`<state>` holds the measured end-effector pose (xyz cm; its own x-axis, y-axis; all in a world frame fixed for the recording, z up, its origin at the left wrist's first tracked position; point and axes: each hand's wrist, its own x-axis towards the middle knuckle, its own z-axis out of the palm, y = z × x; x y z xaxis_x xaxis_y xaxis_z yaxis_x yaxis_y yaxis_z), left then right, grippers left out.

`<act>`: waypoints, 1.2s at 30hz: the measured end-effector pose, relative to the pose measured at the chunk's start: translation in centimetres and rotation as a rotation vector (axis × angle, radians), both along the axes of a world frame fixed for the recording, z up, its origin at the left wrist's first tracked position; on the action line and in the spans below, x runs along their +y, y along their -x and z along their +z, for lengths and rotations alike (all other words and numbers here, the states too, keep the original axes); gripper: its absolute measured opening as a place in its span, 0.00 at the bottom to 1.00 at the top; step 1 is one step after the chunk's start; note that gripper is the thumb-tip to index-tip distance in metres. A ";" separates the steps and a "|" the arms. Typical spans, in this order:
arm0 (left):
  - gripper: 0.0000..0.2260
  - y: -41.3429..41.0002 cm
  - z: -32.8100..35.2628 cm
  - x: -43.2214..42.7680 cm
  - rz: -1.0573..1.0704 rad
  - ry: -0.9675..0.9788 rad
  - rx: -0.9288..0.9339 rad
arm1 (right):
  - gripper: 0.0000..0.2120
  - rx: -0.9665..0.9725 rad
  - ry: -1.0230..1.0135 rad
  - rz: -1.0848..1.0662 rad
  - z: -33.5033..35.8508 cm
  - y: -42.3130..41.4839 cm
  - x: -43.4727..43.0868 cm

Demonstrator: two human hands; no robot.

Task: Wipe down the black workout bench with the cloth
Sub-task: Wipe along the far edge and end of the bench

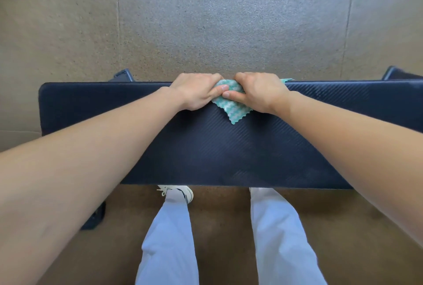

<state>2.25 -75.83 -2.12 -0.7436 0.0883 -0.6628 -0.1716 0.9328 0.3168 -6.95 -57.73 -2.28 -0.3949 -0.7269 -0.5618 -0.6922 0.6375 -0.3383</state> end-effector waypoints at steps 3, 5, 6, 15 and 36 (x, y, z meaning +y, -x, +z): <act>0.23 2.1 0.2 4.0 0.003 -0.015 0.007 | 0.25 0.008 0.027 -0.017 -0.2 2.0 4.3; 0.23 3.3 0.4 6.3 0.017 -0.017 0.012 | 0.24 0.014 0.037 -0.028 -0.1 3.2 6.7; 0.23 3.9 0.5 7.5 0.022 -0.014 0.005 | 0.24 0.016 0.035 -0.030 -0.1 3.8 7.8; 0.24 7.6 1.5 16.1 -0.004 0.033 0.005 | 0.23 0.031 0.027 -0.046 1.0 7.6 16.2; 0.24 19.8 1.0 39.4 0.018 0.059 0.080 | 0.28 0.228 0.069 -0.135 0.6 18.0 40.1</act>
<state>-17.55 -36.43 -1.12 -0.7958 0.0370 -0.6045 -0.1647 0.9473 0.2749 -24.94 -17.62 -1.63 -0.6014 -0.6928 -0.3979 -0.6659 0.7099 -0.2293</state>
